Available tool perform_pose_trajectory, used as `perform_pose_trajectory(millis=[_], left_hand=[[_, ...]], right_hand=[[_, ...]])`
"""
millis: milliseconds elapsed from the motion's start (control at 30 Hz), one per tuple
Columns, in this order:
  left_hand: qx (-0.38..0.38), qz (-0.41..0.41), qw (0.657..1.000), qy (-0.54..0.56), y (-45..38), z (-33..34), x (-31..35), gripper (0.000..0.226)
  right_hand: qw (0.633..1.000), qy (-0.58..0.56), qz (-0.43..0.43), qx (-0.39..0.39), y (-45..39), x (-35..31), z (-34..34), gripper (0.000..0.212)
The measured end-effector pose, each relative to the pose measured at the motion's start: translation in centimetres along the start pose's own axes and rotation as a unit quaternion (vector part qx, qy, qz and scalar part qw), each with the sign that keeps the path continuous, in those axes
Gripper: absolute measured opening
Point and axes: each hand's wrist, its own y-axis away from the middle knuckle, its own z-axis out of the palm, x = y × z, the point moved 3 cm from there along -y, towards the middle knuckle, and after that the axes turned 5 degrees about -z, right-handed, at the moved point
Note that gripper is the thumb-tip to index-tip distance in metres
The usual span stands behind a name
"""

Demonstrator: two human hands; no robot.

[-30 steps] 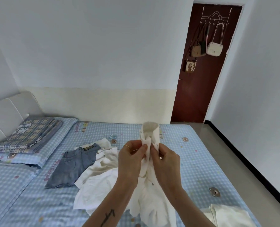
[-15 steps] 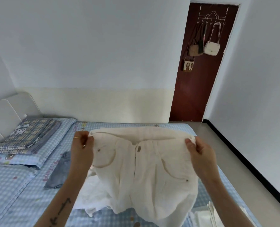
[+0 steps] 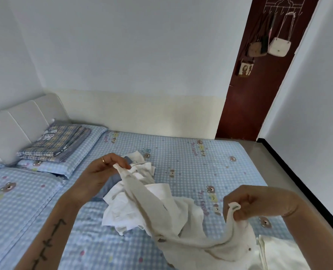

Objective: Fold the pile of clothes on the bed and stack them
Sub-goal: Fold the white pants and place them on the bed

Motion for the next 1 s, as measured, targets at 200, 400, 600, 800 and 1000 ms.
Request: perform_pose_trajectory(millis=[200, 400, 600, 800, 1000], left_hand=[[-0.132, -0.011, 0.972, -0.193, -2.2, 5.8, 0.3, 0.019], [-0.049, -0.015, 0.982, -0.181, -2.9, 7.2, -0.4, 0.018], [-0.030, -0.032, 0.987, -0.155, -3.2, 6.6, -0.7, 0.008], [0.041, -0.109, 0.952, -0.283, -1.6, 4.9, -1.8, 0.026], [0.018, -0.112, 0.791, -0.601, 0.1, 4.2, -1.2, 0.032]], right_hand=[[0.988, 0.099, -0.044, 0.109, -7.4, -1.9, -0.3, 0.013], [0.959, 0.076, -0.115, 0.249, -10.9, -2.5, 1.2, 0.015], [0.937, 0.094, -0.099, 0.322, -12.8, -1.2, 1.7, 0.026], [0.905, 0.112, -0.087, 0.400, -13.5, 0.1, 1.5, 0.030], [0.916, 0.053, -0.124, 0.379, -13.2, 1.1, 2.2, 0.034]])
